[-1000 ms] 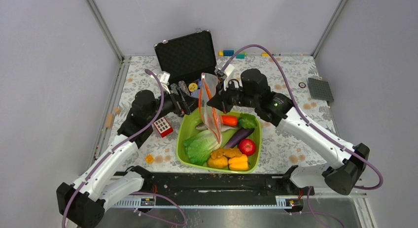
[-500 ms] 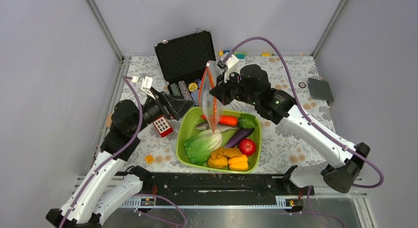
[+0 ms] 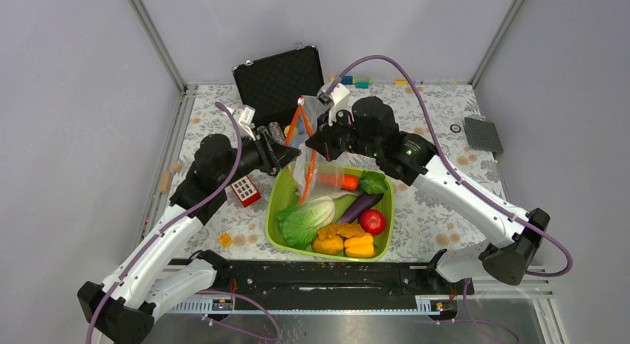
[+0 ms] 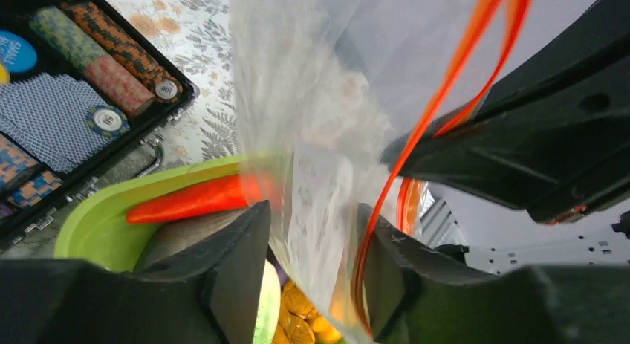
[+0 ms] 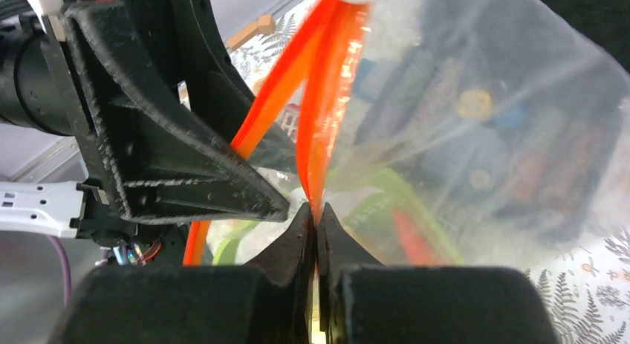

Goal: Place the food in the zip-top bag and seal the zipper
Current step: Open the zipper of the food storage bag.

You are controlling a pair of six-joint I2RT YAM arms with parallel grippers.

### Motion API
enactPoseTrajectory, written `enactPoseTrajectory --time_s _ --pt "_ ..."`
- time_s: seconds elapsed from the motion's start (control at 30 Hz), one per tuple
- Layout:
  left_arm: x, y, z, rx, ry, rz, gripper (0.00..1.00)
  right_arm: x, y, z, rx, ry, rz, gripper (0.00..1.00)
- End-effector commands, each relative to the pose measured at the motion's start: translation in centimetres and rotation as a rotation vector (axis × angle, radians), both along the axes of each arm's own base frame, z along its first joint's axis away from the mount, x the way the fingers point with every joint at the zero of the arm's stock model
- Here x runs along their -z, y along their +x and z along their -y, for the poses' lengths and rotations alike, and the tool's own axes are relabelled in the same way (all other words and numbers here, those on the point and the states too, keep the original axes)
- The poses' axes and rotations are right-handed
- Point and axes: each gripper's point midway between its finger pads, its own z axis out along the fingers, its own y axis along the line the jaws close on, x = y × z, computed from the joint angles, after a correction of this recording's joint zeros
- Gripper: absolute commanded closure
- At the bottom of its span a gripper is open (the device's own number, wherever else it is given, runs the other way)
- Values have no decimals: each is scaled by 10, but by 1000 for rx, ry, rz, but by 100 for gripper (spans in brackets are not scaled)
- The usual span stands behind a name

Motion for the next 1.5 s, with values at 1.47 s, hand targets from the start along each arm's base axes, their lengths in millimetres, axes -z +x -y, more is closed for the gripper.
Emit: enactPoseTrajectory --time_s 1.47 --pt "35 16 -103 -569 414 -22 100 105 -12 -31 -230 -24 -122 64"
